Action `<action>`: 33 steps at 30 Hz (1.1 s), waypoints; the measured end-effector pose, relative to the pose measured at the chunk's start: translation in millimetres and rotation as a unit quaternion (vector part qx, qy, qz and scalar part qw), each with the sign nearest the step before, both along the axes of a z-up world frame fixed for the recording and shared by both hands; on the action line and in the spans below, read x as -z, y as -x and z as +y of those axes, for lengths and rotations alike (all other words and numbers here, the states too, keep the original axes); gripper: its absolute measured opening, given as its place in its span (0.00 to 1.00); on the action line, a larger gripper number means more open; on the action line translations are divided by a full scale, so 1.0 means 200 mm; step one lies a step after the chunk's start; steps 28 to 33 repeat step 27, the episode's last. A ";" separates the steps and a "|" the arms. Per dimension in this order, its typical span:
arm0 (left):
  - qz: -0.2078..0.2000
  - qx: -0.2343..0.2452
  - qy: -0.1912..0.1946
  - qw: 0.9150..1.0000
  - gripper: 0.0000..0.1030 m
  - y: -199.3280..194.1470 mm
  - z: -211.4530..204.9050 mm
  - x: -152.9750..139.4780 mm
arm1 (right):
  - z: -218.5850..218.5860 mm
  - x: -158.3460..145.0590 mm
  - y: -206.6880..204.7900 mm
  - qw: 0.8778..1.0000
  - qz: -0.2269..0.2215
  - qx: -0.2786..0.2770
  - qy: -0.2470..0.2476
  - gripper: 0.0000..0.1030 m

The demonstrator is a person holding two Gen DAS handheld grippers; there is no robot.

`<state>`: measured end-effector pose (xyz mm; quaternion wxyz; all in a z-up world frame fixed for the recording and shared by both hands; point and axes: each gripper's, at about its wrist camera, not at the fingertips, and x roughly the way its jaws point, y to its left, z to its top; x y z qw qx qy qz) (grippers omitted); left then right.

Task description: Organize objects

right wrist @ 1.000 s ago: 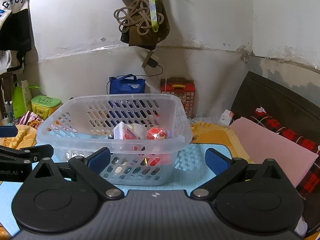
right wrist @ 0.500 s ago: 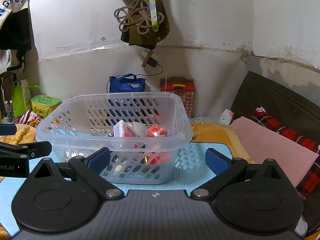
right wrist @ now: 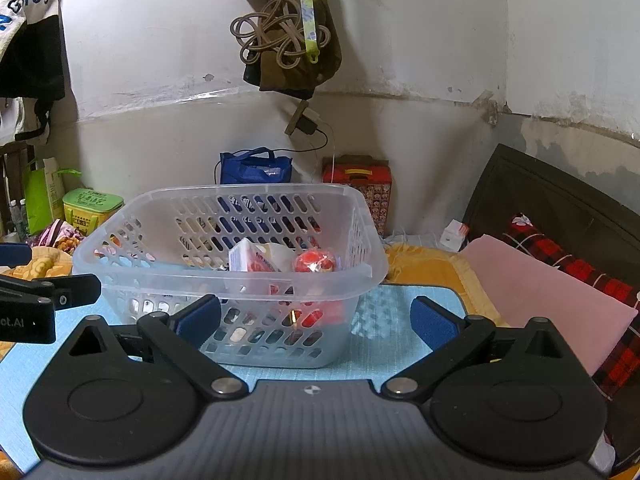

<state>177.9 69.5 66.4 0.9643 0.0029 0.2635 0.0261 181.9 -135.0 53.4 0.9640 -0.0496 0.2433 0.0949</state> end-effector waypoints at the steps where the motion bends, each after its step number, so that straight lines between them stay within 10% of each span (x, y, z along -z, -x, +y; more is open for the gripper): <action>1: 0.000 0.001 0.000 1.000 1.00 0.00 0.00 0.00 | 0.00 0.00 0.00 1.000 0.001 0.000 -0.001 1.00; 33: 0.001 0.011 -0.017 1.000 1.00 -0.01 -0.05 0.02 | 0.01 0.01 0.00 1.000 0.004 -0.002 -0.003 1.00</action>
